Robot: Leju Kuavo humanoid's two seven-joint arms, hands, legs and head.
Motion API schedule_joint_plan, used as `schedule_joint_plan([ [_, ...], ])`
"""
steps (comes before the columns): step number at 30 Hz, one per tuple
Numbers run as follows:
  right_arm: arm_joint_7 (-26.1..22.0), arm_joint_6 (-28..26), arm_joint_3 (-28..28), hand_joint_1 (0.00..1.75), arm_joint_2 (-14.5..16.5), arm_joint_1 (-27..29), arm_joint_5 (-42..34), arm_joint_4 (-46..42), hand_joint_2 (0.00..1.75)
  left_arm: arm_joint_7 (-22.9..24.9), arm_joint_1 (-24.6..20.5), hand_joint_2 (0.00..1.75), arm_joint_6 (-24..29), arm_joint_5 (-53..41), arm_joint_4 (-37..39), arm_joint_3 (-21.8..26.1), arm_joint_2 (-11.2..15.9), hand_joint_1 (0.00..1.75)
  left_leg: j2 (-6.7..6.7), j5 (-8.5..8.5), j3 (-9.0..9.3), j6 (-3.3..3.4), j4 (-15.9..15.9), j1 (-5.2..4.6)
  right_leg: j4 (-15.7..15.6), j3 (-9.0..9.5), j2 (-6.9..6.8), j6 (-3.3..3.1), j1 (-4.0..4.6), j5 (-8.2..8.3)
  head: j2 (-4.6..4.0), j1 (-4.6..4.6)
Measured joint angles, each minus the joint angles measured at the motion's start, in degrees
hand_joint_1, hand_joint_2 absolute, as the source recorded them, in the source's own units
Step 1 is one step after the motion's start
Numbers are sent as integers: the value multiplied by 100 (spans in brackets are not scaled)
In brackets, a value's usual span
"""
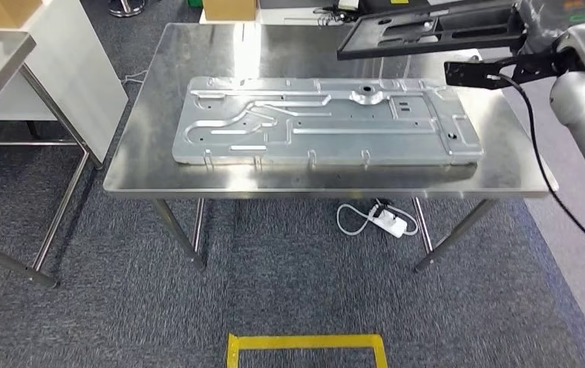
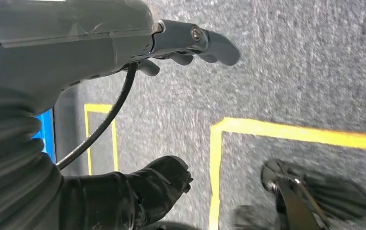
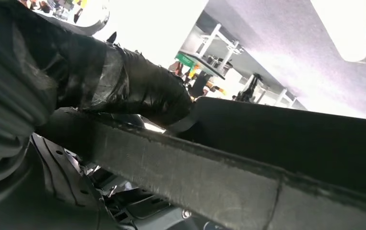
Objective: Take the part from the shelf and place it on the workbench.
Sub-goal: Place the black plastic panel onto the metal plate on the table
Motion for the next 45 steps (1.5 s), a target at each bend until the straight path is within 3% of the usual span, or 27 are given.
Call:
schedule_joint_plan([
  [1,-11,5,0,175,-4,14,0,17,175,-8,8,175,-7,14,0,5,-2,0,-19,-95,126,-4,0,-10,-247,-92,1,-22,11,96,0,1],
  [2,-23,11,1,175,-9,27,0,38,175,-15,27,175,-17,28,3,13,-14,0,-40,-186,228,-7,1,-16,-593,-160,4,-69,34,553,-1,2],
  [4,-49,35,5,175,-35,56,-2,81,175,-39,37,175,-45,48,14,27,-42,0,-94,-384,373,-34,44,-33,-1204,-247,43,-165,102,1720,-1,-2],
  [5,-63,52,8,175,-51,69,-3,95,175,-55,38,175,-60,51,20,31,-55,0,-120,-460,417,-57,72,-36,-1362,-255,58,-210,133,2111,-1,-3],
  [6,-75,67,9,175,-71,68,-4,102,175,-68,26,175,-72,56,22,33,-57,0,-139,-509,453,-85,94,-41,-1402,-243,63,-240,147,2205,-1,-5],
  [8,-92,81,8,175,-90,35,-3,97,175,-79,14,175,-83,64,18,38,-47,0,-111,-542,458,-139,181,-52,-1431,-128,39,-309,112,2144,-1,-2],
  [9,-96,82,7,175,-93,10,-2,94,175,-81,12,175,-84,67,16,41,-41,0,-61,-555,376,-177,345,-48,-1467,-59,26,-343,88,2119,-1,-10],
  [12,-99,85,7,175,-93,-24,-2,93,175,-85,-17,175,-86,79,15,51,-35,0,86,-836,-226,-338,1276,53,-1524,114,5,-388,44,2004,0,-31],
  [14,-108,90,9,175,-91,-15,-3,97,175,-85,-32,175,-90,89,15,57,-34,0,124,-1065,-581,-431,1592,137,-1524,213,3,-359,8,1906,0,-32],
  [15,-116,99,10,175,-89,-9,-4,99,175,-82,-32,175,-91,93,15,63,-34,0,136,-1013,-649,-466,1509,167,-1522,276,4,-335,-16,1852,0,-33],
  [16,-123,111,12,175,-87,-6,-6,101,175,-78,-32,175,-90,97,15,69,-34,0,145,-796,-638,-493,1252,193,-1520,345,4,-304,-40,1795,0,-33],
  [17,-128,124,13,175,-86,-4,-8,102,175,-72,-31,175,-85,100,15,75,-33,0,151,-448,-572,-506,878,211,-1517,414,2,-268,-60,1740,0,-34],
  [18,-132,139,13,175,-88,-5,-14,104,175,-64,-27,175,-81,102,15,80,-32,0,155,-126,-503,-504,523,218,-1513,468,0,-232,-71,1693,0,-33],
  [20,-143,167,14,175,-104,-22,-25,111,175,-57,-23,175,-75,102,15,87,-27,0,164,205,-401,-455,85,201,-1506,505,-5,-159,-71,1627,0,-31],
  [24,-192,221,20,175,-181,-61,-44,117,175,-81,-27,175,-88,87,15,107,-16,0,169,226,-351,-297,-5,172,-1414,464,-11,-28,-95,1490,0,-24],
  [25,-209,233,20,175,-205,-81,-54,115,175,-93,-35,175,-95,82,15,109,-16,0,169,234,-325,-258,-33,181,-1220,378,-10,-18,-95,1366,0,-21],
  [27,-234,261,20,175,-253,-107,-98,115,175,-115,-49,175,-104,77,15,109,-17,0,160,212,-294,-194,-42,173,-502,28,-9,-19,-77,1022,0,-16],
  [29,-255,281,21,175,-292,-82,-183,117,175,-134,-55,175,-109,68,15,109,-17,0,145,169,-277,-157,-9,152,98,-310,-8,-17,-68,881,0,-15],
  [30,-264,282,22,175,-312,-55,-235,117,175,-139,-54,175,-110,64,15,109,-17,0,136,142,-267,-150,16,142,116,-355,-8,-22,-67,970,0,-15],
  [31,-269,273,24,175,-335,-29,-292,116,175,-142,-54,175,-110,63,15,110,-17,0,127,110,-260,-150,51,133,-100,-288,-10,-38,-65,1162,0,-15],
  [32,-270,254,23,175,-360,-9,-351,114,175,-143,-53,175,-110,61,15,110,-17,0,117,73,-256,-154,93,124,-465,-146,-11,-63,-58,1392,0,-15],
  [34,-264,179,22,175,-398,30,-453,108,175,-139,-56,175,-107,55,15,111,-20,0,102,9,-273,-179,174,98,-1098,144,-15,-116,-14,1654,0,-17],
  [36,-245,84,21,175,-413,117,-513,102,175,-132,-59,175,-98,50,15,111,-24,0,99,-13,-293,-220,206,93,-1276,238,-14,-143,30,1652,0,-19],
  [39,-211,-44,20,175,-423,314,-554,98,175,-157,-61,175,-86,51,14,115,-21,0,107,-95,-311,-294,274,91,-1350,278,-22,-184,-14,1675,0,-21],
  [41,-194,-160,19,175,-423,463,-585,79,175,-220,-63,175,-81,59,13,116,-19,0,123,-357,-488,-355,684,105,-1392,312,-41,-218,-59,1692,-1,-30],
  [43,-176,-264,18,175,-423,631,-616,56,175,-268,-61,175,-80,77,13,119,-19,0,137,-669,-816,-410,1392,147,-1396,317,-49,-230,-62,1692,-1,-35],
  [45,-166,-296,17,175,-419,781,-628,41,175,-282,-58,175,-80,87,13,121,-17,0,143,-693,-978,-448,1708,185,-1390,317,-50,-224,-71,1688,0,-34],
])
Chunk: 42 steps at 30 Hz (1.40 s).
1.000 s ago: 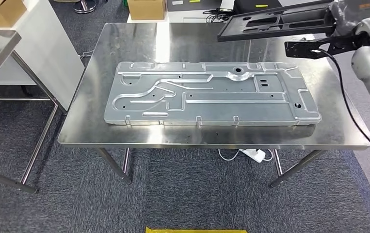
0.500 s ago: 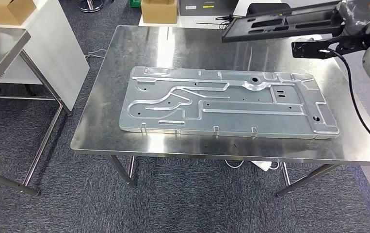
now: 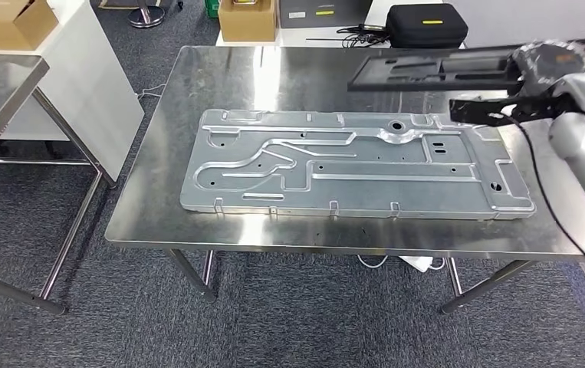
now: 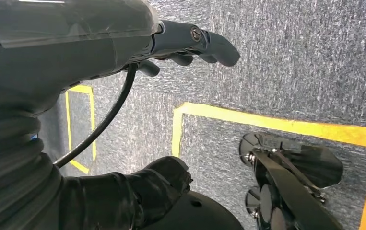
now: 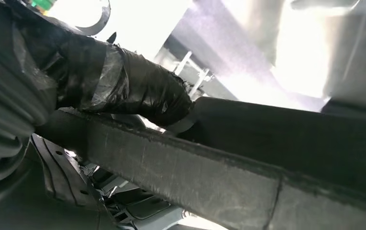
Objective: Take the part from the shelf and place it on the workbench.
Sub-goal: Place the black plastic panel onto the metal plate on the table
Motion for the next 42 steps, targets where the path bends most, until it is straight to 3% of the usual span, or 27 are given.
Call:
schedule_joint_plan([
  [1,1,-2,-1,175,2,55,-2,-14,175,-6,1,175,0,3,0,1,2,0,3,136,70,-11,-156,14,6,1,2,9,-10,-5,0,0],
  [4,5,-57,-39,175,4,159,-10,-75,175,-49,-2,175,-1,27,0,5,5,0,2,592,573,-8,-1186,27,47,-6,7,82,-21,-37,-1,2],
  [6,13,-187,-109,175,28,256,-35,-97,175,-76,-5,175,-4,47,0,7,6,0,-8,627,703,31,-1462,7,49,-14,9,150,-4,-32,-1,5],
  [9,16,-523,-291,175,154,534,20,-89,175,-85,-9,175,-6,46,0,10,10,0,-7,678,732,144,-1542,15,27,-2,9,235,-18,-48,0,8],
  [11,8,-767,-436,175,294,739,217,-35,175,-85,-15,175,2,27,0,11,11,0,-3,721,763,225,-1610,26,383,-152,11,251,-23,-286,0,10],
  [13,4,-947,-551,175,455,912,411,81,175,-89,-18,175,13,13,0,11,9,0,-4,728,762,259,-1613,3,1121,-483,14,250,-13,-632,0,11],
  [14,6,-994,-592,175,524,993,477,145,175,-91,-17,175,17,13,0,11,8,0,-9,724,760,268,-1605,-10,1431,-628,16,249,-6,-726,0,11],
  [15,7,-1015,-621,175,577,1065,513,198,175,-95,-15,175,19,13,0,12,6,0,-17,716,760,278,-1592,-23,1565,-696,16,243,-3,-715,0,11],
  [16,8,-1022,-646,175,624,1119,535,244,175,-100,-14,175,20,12,0,13,4,0,-26,706,761,283,-1576,-34,1479,-661,16,227,0,-597,0,11],
  [19,-9,-1043,-745,175,728,1171,577,335,175,-138,-12,175,27,10,0,15,-1,0,-47,666,744,267,-1518,-67,461,-202,11,136,38,-95,0,10],
  [20,-26,-1052,-788,175,748,1175,596,351,175,-156,-13,175,38,10,0,16,-4,0,-50,662,725,249,-1505,-75,228,-102,9,114,60,-37,0,9],
  [22,-74,-1063,-877,175,767,1205,631,374,175,-181,-15,175,78,11,0,16,-8,0,-56,674,698,201,-1508,-82,94,-61,12,92,96,-45,0,8],
  [25,-153,-1049,-1007,175,767,1266,645,392,175,-185,-8,175,127,20,-1,20,-1,0,-49,576,656,110,-1418,-94,11,-26,7,28,34,-7,0,-1],
  [26,-180,-1036,-1054,175,762,1276,645,393,175,-180,-5,175,132,30,-1,25,1,0,-41,446,568,77,-1218,-92,-13,-10,2,3,13,2,0,-6],
  [28,-235,-979,-1139,175,740,1288,645,393,175,-172,1,175,138,49,0,39,2,0,-15,103,237,24,-506,-63,-19,0,-5,-24,15,0,0,-17],
  [30,-284,-917,-1200,175,701,1303,645,393,175,-169,1,175,140,57,0,49,2,0,0,-25,-48,6,33,-43,-15,7,-5,-35,26,-12,0,-16],
  [31,-298,-897,-1222,175,680,1311,645,393,175,-168,1,175,140,58,0,50,2,0,3,78,-53,14,-2,-41,-14,16,-2,-36,33,-21,0,-16],
  [33,-316,-879,-1263,175,644,1317,643,392,175,-169,2,175,144,63,-1,52,4,0,0,518,224,93,-671,-60,-18,48,11,-32,49,-44,0,-15],
  [35,-342,-855,-1306,87,603,1314,635,392,87,-173,2,175,165,66,-3,54,24,0,-1,812,551,207,-1338,-99,-28,64,19,-13,62,-60,0,-12],
  [37,-380,-814,-1346,0,539,1332,620,391,0,-183,0,175,206,62,-4,55,41,0,-2,831,656,264,-1532,-128,-45,61,16,29,51,-58,0,-10],
  [40,-441,-756,-1389,0,419,1388,585,353,0,-208,-7,175,290,-12,-4,55,41,0,12,857,778,292,-1773,-89,-33,54,17,100,51,-116,0,-9],
  [42,-462,-740,-1436,0,322,1397,563,330,0,-218,-6,175,341,-40,-4,55,40,0,26,881,853,302,-1908,-49,410,-160,26,132,43,-372,0,-7],
])
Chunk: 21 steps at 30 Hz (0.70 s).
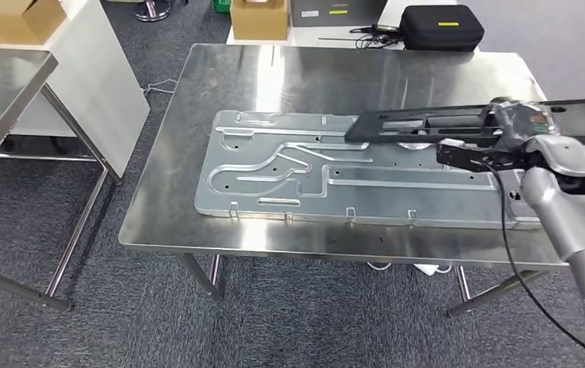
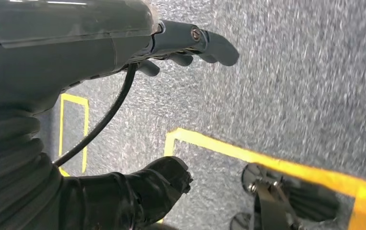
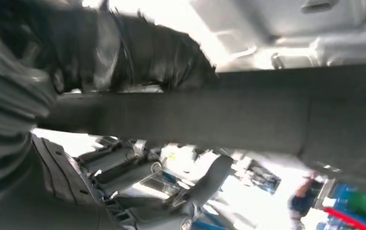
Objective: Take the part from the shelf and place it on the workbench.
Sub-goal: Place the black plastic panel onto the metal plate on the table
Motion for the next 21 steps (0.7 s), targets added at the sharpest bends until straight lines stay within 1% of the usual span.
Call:
schedule_joint_plan([
  [1,-5,4,-22,0,-38,7,-15,-4,0,-7,1,175,23,13,0,0,-1,0,-1,-3,8,8,-7,7,376,-188,4,22,-7,-163,-1,1],
  [2,-6,7,-37,0,-67,29,-32,-8,0,-16,1,175,41,33,0,0,-1,0,-2,-17,11,7,7,14,747,-380,6,50,-21,-284,-1,0],
  [3,-6,9,-42,0,-92,61,-45,-12,0,-27,1,175,53,54,0,0,-2,0,-3,-39,14,1,31,24,990,-519,4,83,-42,-315,-1,-1],
  [4,-8,11,-44,0,-114,92,-52,-17,0,-37,1,131,61,67,0,0,-3,0,-4,-69,16,-15,67,39,1031,-563,0,117,-69,-238,-1,0],
  [5,-10,11,-50,0,-136,110,-57,-31,0,-45,1,87,61,78,0,0,-4,0,-4,-113,16,-44,123,62,830,-487,-7,156,-103,-51,0,0],
  [6,-14,11,-63,0,-157,116,-63,-47,0,-51,1,44,58,93,0,1,-5,0,-4,-170,13,-84,197,87,475,-336,-16,204,-140,153,0,0],
  [7,-19,13,-77,0,-175,114,-72,-61,0,-55,-1,0,53,113,-1,4,-2,0,-8,-228,-3,-134,275,99,153,-178,-17,246,-151,278,-1,5],
  [8,-25,15,-94,0,-196,115,-88,-77,0,-56,-5,0,49,138,-3,12,2,0,-13,-284,-29,-182,365,104,-99,-50,-10,252,-156,345,-1,7],
  [9,-32,17,-109,0,-213,133,-117,-93,0,-57,-8,0,44,157,-4,24,7,0,-20,-320,-51,-221,426,99,-198,5,-1,233,-145,327,-1,8],
  [10,-39,19,-122,0,-233,170,-159,-117,0,-62,-11,0,40,173,-5,36,11,0,-28,-336,-70,-248,457,90,-183,12,11,187,-120,281,-1,9],
  [11,-49,19,-138,0,-261,221,-213,-155,0,-69,-10,0,37,183,-5,48,10,0,-31,-344,-77,-263,476,92,-173,7,15,125,-113,274,0,4],
  [12,-60,17,-159,0,-291,280,-271,-201,0,-80,-7,0,32,189,-4,59,10,0,-30,-359,-79,-278,482,98,-161,3,14,81,-106,270,0,2],
  [13,-74,16,-187,0,-328,335,-325,-252,0,-92,-5,0,24,197,-4,69,10,0,-24,-410,-96,-292,533,104,-157,7,11,38,-104,268,0,2],
  [14,-87,14,-221,0,-370,384,-371,-304,0,-104,-4,0,16,207,-4,80,9,0,-16,-513,-148,-305,669,108,-160,11,5,2,-105,268,0,1],
  [15,-98,13,-260,0,-415,431,-410,-353,0,-116,-4,0,5,215,-4,89,8,0,-9,-670,-251,-316,916,108,-164,14,0,-26,-103,270,0,-1],
  [16,-107,12,-300,0,-457,481,-441,-397,0,-128,-4,0,-5,226,-4,95,6,0,-6,-857,-402,-319,1266,106,-164,13,-7,-45,-92,270,0,-1],
  [17,-112,13,-336,0,-495,530,-464,-434,0,-143,-3,0,-15,233,-4,99,4,0,-6,-1023,-570,-313,1637,104,-164,10,-11,-57,-76,270,0,-1],
  [18,-117,15,-365,0,-529,576,-479,-464,0,-157,0,0,-26,240,-4,105,3,0,-6,-1119,-704,-296,1929,98,-164,8,-12,-65,-54,272,0,-2],
  [19,-120,19,-389,0,-559,615,-486,-493,0,-171,2,0,-34,248,-4,114,2,0,-6,-1111,-759,-264,2051,86,-164,9,-10,-69,-29,271,0,-2],
  [20,-122,26,-410,0,-589,640,-492,-525,0,-183,3,0,-41,252,-4,122,2,0,-8,-998,-712,-216,1954,66,-164,14,-7,-71,-3,271,0,-1],
  [21,-123,33,-432,0,-623,653,-498,-561,0,-190,2,0,-45,256,-4,128,2,0,-11,-806,-571,-144,1662,34,-165,23,-1,-73,23,270,0,-2],
])
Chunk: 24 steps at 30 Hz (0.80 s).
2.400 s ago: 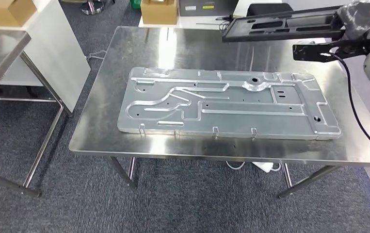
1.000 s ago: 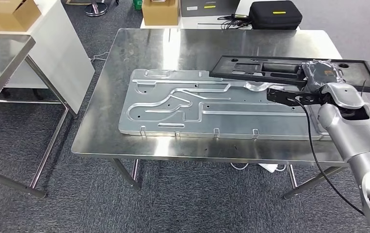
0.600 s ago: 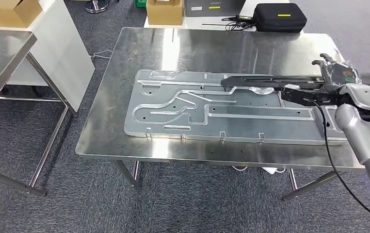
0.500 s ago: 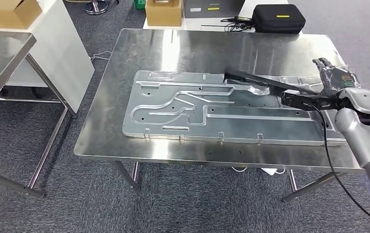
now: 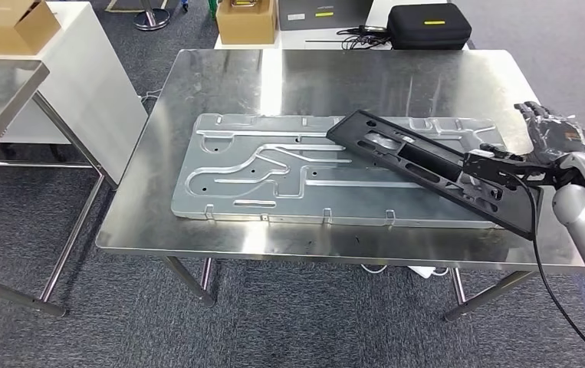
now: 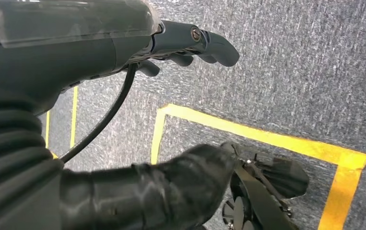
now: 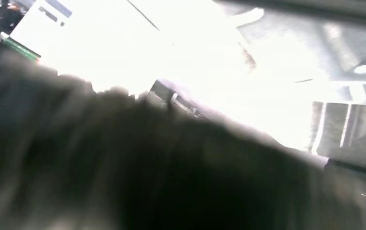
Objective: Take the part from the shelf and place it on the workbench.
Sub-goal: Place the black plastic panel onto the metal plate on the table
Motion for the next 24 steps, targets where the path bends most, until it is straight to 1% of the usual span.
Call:
schedule_joint_plan([
  [1,1,9,-29,0,-29,7,-10,-34,0,-8,-2,0,-2,3,-1,5,2,0,-3,178,182,98,-384,-40,-5,11,4,-2,11,-1,0,2],
  [2,1,22,-58,0,-57,7,-22,-61,0,-16,-4,0,-3,4,-2,8,6,0,-4,311,352,182,-730,-72,-11,20,6,0,26,0,-1,5],
  [3,1,40,-86,0,-86,11,-35,-81,0,-26,-7,0,-6,5,-3,9,10,0,-4,380,480,245,-982,-101,-20,25,6,9,26,7,-1,5],
  [4,2,63,-109,0,-109,27,-50,-102,0,-35,-10,0,-11,7,-4,11,13,0,-5,387,541,279,-1102,-121,-32,29,1,26,17,18,-1,5],
  [6,2,105,-139,0,-169,68,-66,-153,0,-45,-16,0,-31,10,-4,11,9,0,-6,435,583,273,-1198,-124,-70,40,-5,86,12,58,0,1],
  [7,2,123,-158,0,-202,84,-69,-181,0,-45,-17,0,-44,10,-4,12,4,0,0,491,604,264,-1269,-110,-67,39,-5,113,13,34,0,3],
  [8,2,144,-180,0,-247,86,-69,-202,0,-46,-17,0,-59,10,-4,13,-1,0,8,554,621,262,-1348,-95,5,13,-3,135,15,-52,0,7],
  [9,7,175,-206,0,-294,81,-77,-219,0,-46,-16,0,-74,7,-4,14,-5,0,17,610,630,257,-1422,-79,188,-56,0,151,20,-211,0,10],
  [11,18,268,-242,0,-391,93,-117,-252,0,-45,-13,0,-95,-10,-4,17,-9,0,20,660,590,259,-1444,-79,818,-280,2,178,8,-620,0,13],
  [12,21,328,-249,0,-443,112,-147,-279,0,-42,-11,0,-103,-21,-4,17,-9,0,19,671,551,255,-1424,-81,1120,-377,2,197,3,-762,0,12],
  [13,18,393,-250,0,-500,127,-171,-316,0,-37,-10,0,-111,-32,-4,18,-9,0,18,679,506,252,-1390,-81,1274,-401,1,216,-7,-809,0,12],
  [14,15,459,-251,0,-563,129,-186,-361,0,-32,-9,0,-119,-41,-4,19,-10,0,17,686,456,250,-1347,-81,1235,-332,-2,233,-20,-758,0,13],
  [15,13,524,-251,0,-629,109,-192,-410,0,-29,-9,0,-128,-49,-4,19,-13,0,16,689,404,245,-1297,-80,981,-156,-4,246,-36,-621,0,13],
  [16,11,578,-252,0,-692,73,-193,-457,0,-27,-10,0,-136,-56,-4,20,-16,0,15,691,354,237,-1243,-79,603,63,-5,255,-51,-492,0,13],
  [17,11,621,-253,0,-739,31,-193,-498,0,-27,-13,0,-144,-61,-4,20,-20,0,13,696,307,219,-1193,-87,276,243,-4,249,-42,-383,0,14],
  [18,11,652,-254,0,-779,-3,-193,-533,0,-27,-16,0,-150,-64,-4,20,-23,0,10,706,266,195,-1158,-96,46,357,2,226,-32,-317,0,14],
  [19,11,671,-254,0,-809,-27,-192,-563,0,-27,-17,0,-155,-65,-4,20,-24,0,7,725,235,164,-1139,-106,-50,384,7,193,-15,-296,0,14],
  [20,13,684,-253,0,-827,-39,-192,-587,0,-26,-17,0,-158,-65,-4,20,-25,0,2,754,216,132,-1136,-114,-45,365,10,155,6,-262,0,13],
  [21,14,695,-251,0,-843,-43,-191,-605,0,-25,-12,0,-160,-65,-4,21,-25,0,-5,785,201,101,-1141,-123,-54,342,6,110,-6,-226,0,12],
  [22,14,713,-245,0,-855,-62,-189,-615,0,-19,-9,0,-164,-66,-4,21,-25,0,-14,778,174,71,-1121,-124,-69,315,-7,71,-21,-179,0,11],
  [23,13,739,-234,0,-866,-87,-187,-625,0,-12,-7,0,-171,-69,-4,22,-25,0,-19,685,127,34,-1044,-124,-88,279,-20,24,-41,-126,0,8],
  [24,4,778,-219,0,-889,-123,-185,-637,0,-5,-6,0,-187,-74,-4,22,-25,0,-22,498,49,-4,-863,-119,-107,229,-37,-20,-63,-65,0,5],
])
